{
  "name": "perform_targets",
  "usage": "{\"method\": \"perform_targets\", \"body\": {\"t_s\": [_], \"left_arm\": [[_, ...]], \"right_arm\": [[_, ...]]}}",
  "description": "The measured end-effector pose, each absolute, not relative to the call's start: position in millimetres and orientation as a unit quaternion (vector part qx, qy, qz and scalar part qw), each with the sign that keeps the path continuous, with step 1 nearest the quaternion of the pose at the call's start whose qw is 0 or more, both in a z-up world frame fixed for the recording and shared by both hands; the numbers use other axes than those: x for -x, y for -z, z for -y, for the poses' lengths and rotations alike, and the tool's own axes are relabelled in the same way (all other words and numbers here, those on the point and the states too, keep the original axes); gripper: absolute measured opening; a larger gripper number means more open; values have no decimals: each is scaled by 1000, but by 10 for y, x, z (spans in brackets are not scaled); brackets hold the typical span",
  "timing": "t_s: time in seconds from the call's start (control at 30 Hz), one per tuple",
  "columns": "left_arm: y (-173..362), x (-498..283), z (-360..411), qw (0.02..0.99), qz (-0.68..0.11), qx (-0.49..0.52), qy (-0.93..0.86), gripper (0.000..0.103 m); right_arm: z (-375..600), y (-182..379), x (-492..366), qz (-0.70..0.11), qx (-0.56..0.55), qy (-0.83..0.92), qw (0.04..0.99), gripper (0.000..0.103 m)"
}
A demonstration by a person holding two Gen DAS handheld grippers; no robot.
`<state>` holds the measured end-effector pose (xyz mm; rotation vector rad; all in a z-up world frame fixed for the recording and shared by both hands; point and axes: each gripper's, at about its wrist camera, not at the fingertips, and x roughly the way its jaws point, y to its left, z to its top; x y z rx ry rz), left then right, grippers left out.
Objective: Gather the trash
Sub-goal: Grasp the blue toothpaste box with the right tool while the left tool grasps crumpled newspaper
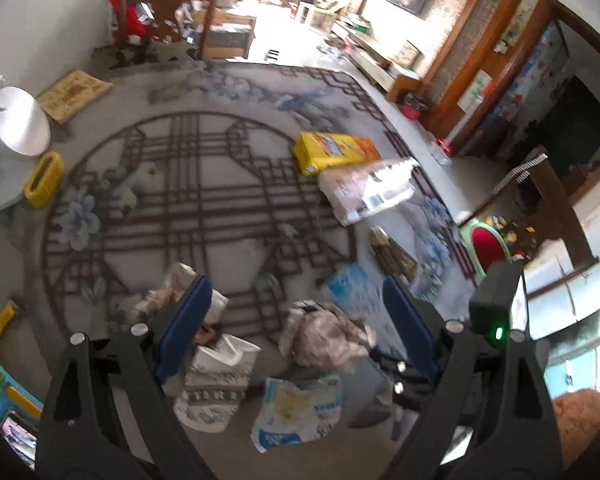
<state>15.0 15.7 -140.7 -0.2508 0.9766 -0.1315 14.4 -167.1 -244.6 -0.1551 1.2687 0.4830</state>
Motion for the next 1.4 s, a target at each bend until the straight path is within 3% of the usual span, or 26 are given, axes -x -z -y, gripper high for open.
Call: {"method": "perform_targets", "body": {"t_s": [0.43, 0.63, 0.73, 0.83, 1.4], "left_arm": [[2261, -306, 397, 812, -561, 105, 120, 84], [2440, -372, 461, 797, -582, 111, 117, 59], [2425, -359, 437, 799, -579, 120, 114, 44], [2354, -366, 386, 805, -569, 130, 107, 40], [1510, -394, 298, 869, -469, 122, 100, 40]], "right_arm": [[2518, 1859, -120, -533, -48, -127, 835, 51], [2701, 1670, -29, -518, -76, -111, 845, 51], [2732, 1615, 21, -513, -77, -109, 848, 51], [2721, 1583, 43, -509, -73, -111, 850, 51], [2484, 1219, 79, -465, -80, -152, 869, 51]]}}
